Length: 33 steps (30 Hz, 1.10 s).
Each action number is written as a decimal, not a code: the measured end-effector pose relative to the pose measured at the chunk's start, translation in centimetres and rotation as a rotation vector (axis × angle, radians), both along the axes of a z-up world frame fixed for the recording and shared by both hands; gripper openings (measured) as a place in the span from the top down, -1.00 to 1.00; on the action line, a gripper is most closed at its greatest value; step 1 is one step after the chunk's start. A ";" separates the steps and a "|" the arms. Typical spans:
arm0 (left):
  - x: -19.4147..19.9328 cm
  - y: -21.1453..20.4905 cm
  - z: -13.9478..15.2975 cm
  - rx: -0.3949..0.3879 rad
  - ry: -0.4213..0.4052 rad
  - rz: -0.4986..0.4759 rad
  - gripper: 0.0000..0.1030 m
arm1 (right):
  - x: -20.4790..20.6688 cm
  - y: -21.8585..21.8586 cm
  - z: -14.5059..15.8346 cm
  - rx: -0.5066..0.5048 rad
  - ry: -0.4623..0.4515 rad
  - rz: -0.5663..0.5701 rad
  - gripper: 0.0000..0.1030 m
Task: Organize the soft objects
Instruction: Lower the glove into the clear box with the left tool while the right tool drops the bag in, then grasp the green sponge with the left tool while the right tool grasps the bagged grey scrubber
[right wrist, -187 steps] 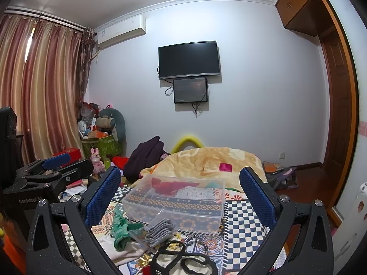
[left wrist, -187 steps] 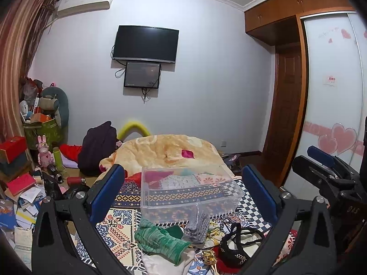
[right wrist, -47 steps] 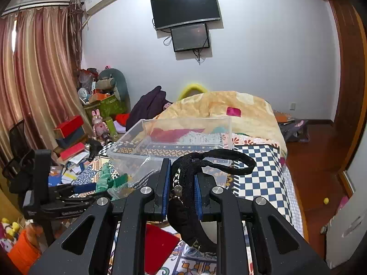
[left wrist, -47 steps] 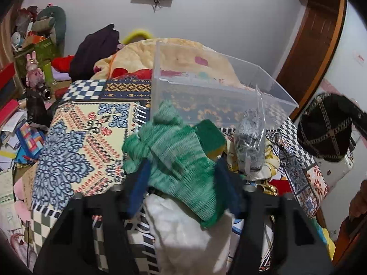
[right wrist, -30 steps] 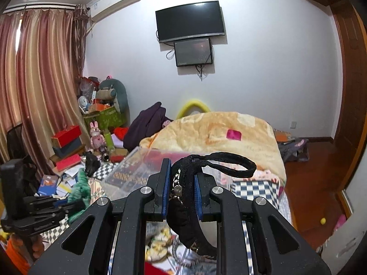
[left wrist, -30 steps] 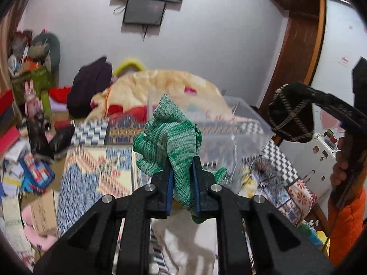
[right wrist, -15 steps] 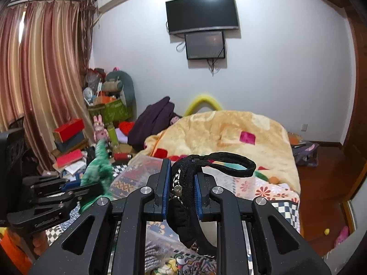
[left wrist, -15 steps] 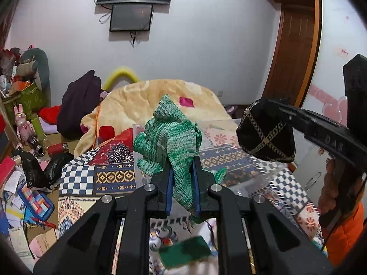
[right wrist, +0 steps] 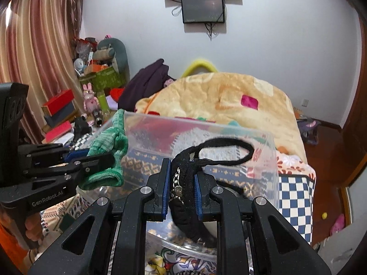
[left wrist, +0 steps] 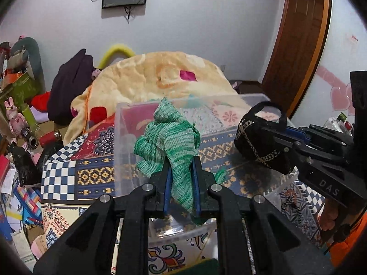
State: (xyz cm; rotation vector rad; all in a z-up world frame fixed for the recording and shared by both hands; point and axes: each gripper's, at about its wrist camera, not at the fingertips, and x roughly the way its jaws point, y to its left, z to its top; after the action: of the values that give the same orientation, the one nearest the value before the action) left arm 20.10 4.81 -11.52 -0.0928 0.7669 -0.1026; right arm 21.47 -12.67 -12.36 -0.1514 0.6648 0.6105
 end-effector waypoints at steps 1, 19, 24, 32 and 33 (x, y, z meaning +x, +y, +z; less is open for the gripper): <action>0.2 -0.2 -0.3 0.002 0.010 -0.005 0.72 | 0.1 0.0 0.0 -0.003 0.004 -0.001 0.68; -3.2 -0.9 2.0 0.054 -0.067 -0.022 0.12 | -2.6 -2.4 1.2 -0.014 -0.010 -0.015 0.28; -5.9 -0.8 3.2 0.062 -0.118 -0.015 -0.11 | -4.9 -2.9 2.4 0.028 -0.053 -0.006 -0.11; -9.3 0.5 3.0 0.042 -0.138 0.022 -0.51 | -8.0 -1.3 2.6 0.064 -0.114 0.019 -0.87; -9.6 0.8 2.8 0.040 -0.131 0.026 -0.52 | -8.0 -1.0 2.3 0.071 -0.097 0.026 -0.87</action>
State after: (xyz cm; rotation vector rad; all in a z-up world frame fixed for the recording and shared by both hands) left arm 10.45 5.61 -8.76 -0.0578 0.6360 -0.0678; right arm 13.45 -13.62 -10.11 -0.1233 0.5476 0.6467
